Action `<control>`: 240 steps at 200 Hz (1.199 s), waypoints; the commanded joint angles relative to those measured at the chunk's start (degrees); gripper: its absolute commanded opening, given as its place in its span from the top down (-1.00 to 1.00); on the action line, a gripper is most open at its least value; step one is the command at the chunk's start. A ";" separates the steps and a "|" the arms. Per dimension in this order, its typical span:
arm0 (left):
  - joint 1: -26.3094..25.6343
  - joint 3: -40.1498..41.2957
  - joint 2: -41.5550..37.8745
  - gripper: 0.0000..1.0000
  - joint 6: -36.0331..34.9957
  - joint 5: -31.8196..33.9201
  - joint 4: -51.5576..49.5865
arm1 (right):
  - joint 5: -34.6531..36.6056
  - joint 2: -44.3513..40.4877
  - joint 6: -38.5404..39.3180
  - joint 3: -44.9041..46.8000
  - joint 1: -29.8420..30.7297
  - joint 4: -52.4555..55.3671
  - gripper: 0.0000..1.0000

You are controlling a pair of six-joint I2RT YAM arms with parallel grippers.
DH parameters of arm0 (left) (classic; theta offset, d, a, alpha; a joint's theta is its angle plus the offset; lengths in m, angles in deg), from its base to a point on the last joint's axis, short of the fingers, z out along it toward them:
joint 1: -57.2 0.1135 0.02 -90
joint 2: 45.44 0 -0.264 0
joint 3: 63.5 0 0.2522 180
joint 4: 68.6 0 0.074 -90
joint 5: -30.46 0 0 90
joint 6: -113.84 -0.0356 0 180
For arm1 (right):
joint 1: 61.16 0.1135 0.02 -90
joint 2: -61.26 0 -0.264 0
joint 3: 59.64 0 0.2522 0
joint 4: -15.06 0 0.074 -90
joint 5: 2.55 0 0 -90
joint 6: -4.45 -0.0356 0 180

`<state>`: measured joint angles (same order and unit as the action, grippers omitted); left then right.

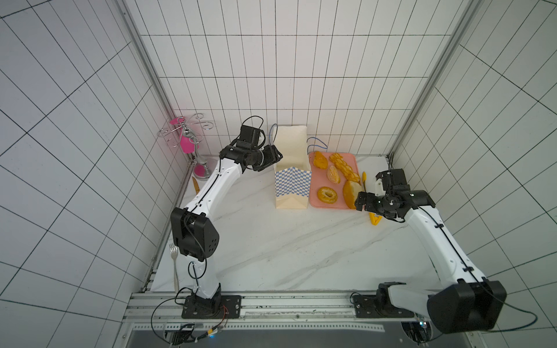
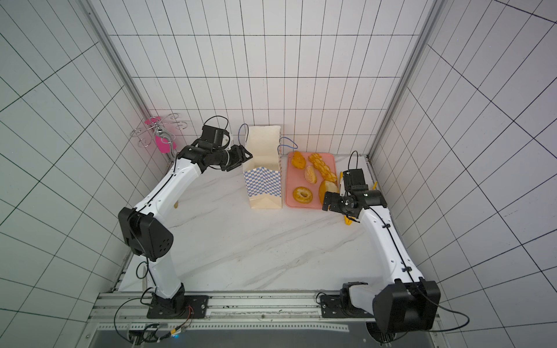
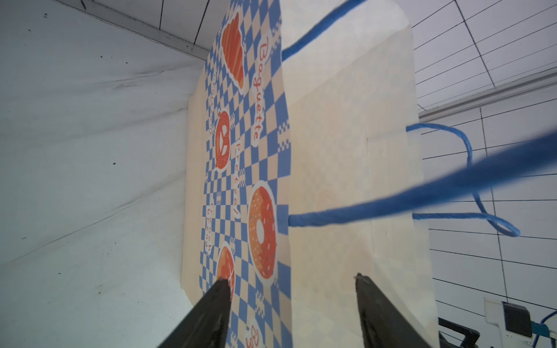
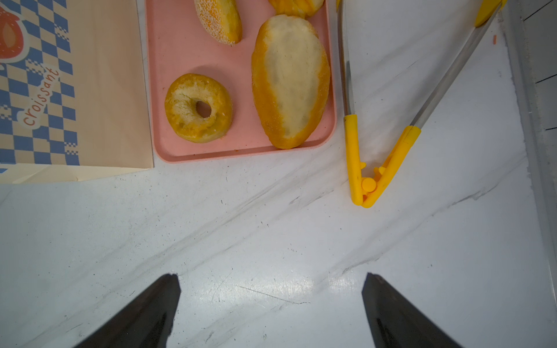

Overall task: Pack bread into a paper bag
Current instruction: Place the paper bag at the center of the board, then pick up the clamp from the center of the board.

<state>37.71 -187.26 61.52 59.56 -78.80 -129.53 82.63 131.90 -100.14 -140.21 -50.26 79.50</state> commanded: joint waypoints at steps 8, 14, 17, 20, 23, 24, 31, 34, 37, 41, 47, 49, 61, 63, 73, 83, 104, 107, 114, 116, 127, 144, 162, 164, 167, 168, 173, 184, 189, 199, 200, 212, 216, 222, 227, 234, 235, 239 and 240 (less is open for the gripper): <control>0.04 0.97 -2.38 -0.97 -0.24 0.35 1.39 | 0.95 -1.09 0.26 2.02 0.40 0.90 -0.98; 0.06 1.17 -2.87 -0.98 -0.31 0.58 1.39 | 0.95 -1.20 0.26 2.03 0.42 0.85 -0.98; 0.06 1.26 -3.16 -0.98 -0.36 0.78 1.39 | 0.95 -1.20 0.31 2.01 0.36 0.91 -0.98; 0.07 1.42 -3.42 -0.98 -0.39 0.93 1.34 | 0.95 -1.20 0.22 2.03 0.42 0.89 -0.98; 0.11 1.59 -3.76 -0.98 -0.39 1.02 1.30 | 0.95 -1.21 0.19 2.01 0.37 0.83 -0.98; 0.08 1.56 -3.90 -0.98 -0.44 1.09 1.26 | 0.95 -1.20 0.18 2.02 0.36 0.78 -0.97; 0.06 1.88 -4.72 -0.98 -0.64 1.63 1.06 | 0.87 -1.24 0.10 2.03 0.40 0.73 -0.97; 0.03 2.05 -5.20 -0.98 -0.73 1.85 0.96 | 0.86 -1.25 0.11 2.02 0.37 0.63 -0.98; 0.05 2.21 -5.69 -0.98 -0.81 2.01 0.95 | 0.79 -1.28 0.09 2.03 0.38 0.58 -0.97; 0.05 2.54 -6.36 -0.98 -0.96 2.45 0.87 | 0.66 -1.28 0.05 2.02 0.40 0.37 -0.97; 0.01 3.31 -7.60 -0.98 -1.18 3.09 0.78 | 0.44 -1.28 0.00 1.99 0.43 0.31 -0.97; 0.03 3.63 -8.16 -0.98 -1.25 3.29 0.84 | 0.36 -1.28 0.00 1.93 0.37 0.26 -0.97; 0.08 6.57 -11.42 -0.98 -1.82 4.36 1.80 | 0.68 -1.44 -0.20 1.64 0.38 0.28 -0.98; 0.11 7.12 -11.99 -0.98 -1.98 4.62 1.97 | 0.93 -1.50 -0.29 1.58 0.36 0.25 -0.98; 0.06 10.05 -15.08 -0.98 -3.31 4.93 3.42 | 1.52 -2.01 -0.40 1.53 0.35 0.23 -0.97; 0.06 12.74 -18.01 -0.98 -4.67 5.71 4.10 | 1.67 -2.69 -0.26 1.59 0.36 -0.42 -0.98; 0.05 17.88 -24.35 -0.98 -8.01 9.10 5.32 | 3.73 -3.44 -1.78 1.09 0.39 -1.94 -0.98; -0.05 18.46 -25.75 -0.98 -8.74 9.77 5.83 | 3.87 -3.36 -2.02 0.91 0.33 -1.90 -0.98; -0.31 20.70 -28.41 -0.98 -10.67 11.71 7.31 | 4.18 -2.82 -2.51 0.03 0.43 -1.87 -0.98; -0.45 21.51 -29.25 -0.98 -11.16 12.37 7.99 | 4.24 -2.61 -2.65 -0.29 0.42 -1.78 -0.98; -0.85 26.23 -34.02 -0.98 -11.59 16.34 12.03 | 4.59 -1.21 -3.14 -2.29 0.36 -0.71 -0.98; 0.44 31.03 -39.98 -0.98 -9.18 16.92 15.78 | 6.82 0.84 -3.50 -5.01 0.44 1.95 -0.98; 0.76 30.45 -42.22 -0.98 -9.49 18.02 12.10 | 14.22 1.44 -6.81 -6.40 0.62 4.62 -0.98; 0.72 30.12 -42.32 -0.98 -10.16 17.79 11.45 | 14.86 1.44 -7.02 -6.58 0.62 4.85 -0.98; 0.51 29.69 -42.24 -0.98 -10.89 17.74 10.72 | 15.58 1.40 -7.11 -6.85 0.66 5.21 -0.98; 0.46 29.59 -42.21 -0.98 -11.22 17.76 10.45 | 15.78 1.33 -7.11 -6.89 0.64 5.30 -0.98; 0.04 29.02 -42.18 -0.98 -11.98 19.11 9.23 | 16.48 0.99 -7.15 -7.14 0.62 5.56 -0.97; -0.55 28.26 -42.05 -0.98 -11.60 22.32 6.96 | 17.61 0.21 -6.45 -7.86 0.67 5.93 -0.98; -0.42 28.17 -42.01 -0.98 -11.07 22.84 6.45 | 18.94 -0.15 -6.48 -8.56 0.62 6.70 -0.97; -0.45 28.20 -41.92 -0.98 -9.30 23.95 5.55 | 21.11 -1.33 -6.25 -9.46 0.67 7.92 -0.98; -0.46 28.23 -41.96 -0.98 -9.06 23.94 5.49 | 21.18 -1.48 -5.98 -9.47 0.65 7.89 -0.97; -0.21 28.94 -42.09 -0.98 -8.44 20.94 5.88 | 22.27 -4.57 -5.19 -8.20 0.62 6.40 -0.97; -0.11 29.09 -42.01 -0.98 -8.60 19.44 6.17 | 22.63 -5.73 -5.47 -7.45 0.63 6.13 -0.98; -0.03 29.20 -41.92 -0.98 -8.95 16.77 6.41 | 22.06 -7.65 -5.17 -6.18 0.56 5.40 -0.97; -0.03 29.34 -41.84 -0.98 -9.53 14.83 6.94 | 21.20 -8.96 -5.25 -5.27 0.37 5.29 -0.98; -0.10 29.74 -42.12 -0.98 -9.55 12.72 7.37 | 18.33 -10.43 -5.42 -4.03 -0.71 4.96 -0.97; -0.11 29.88 -42.15 -0.98 -9.54 12.56 7.50 | 17.37 -10.56 -5.31 -3.90 -0.93 4.83 -0.98; -0.04 30.47 -42.65 -0.98 -9.45 11.94 8.18 | 14.27 -10.98 -5.03 -3.35 -1.92 4.50 -0.98; -0.03 30.72 -42.81 -0.98 -9.45 11.74 8.43 | 13.50 -11.06 -5.02 -3.30 -2.28 4.47 -0.98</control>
<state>37.54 -158.19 19.47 50.52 -60.81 -122.34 100.66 125.69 -105.36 -145.26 -50.35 83.93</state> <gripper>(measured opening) 0.989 0.988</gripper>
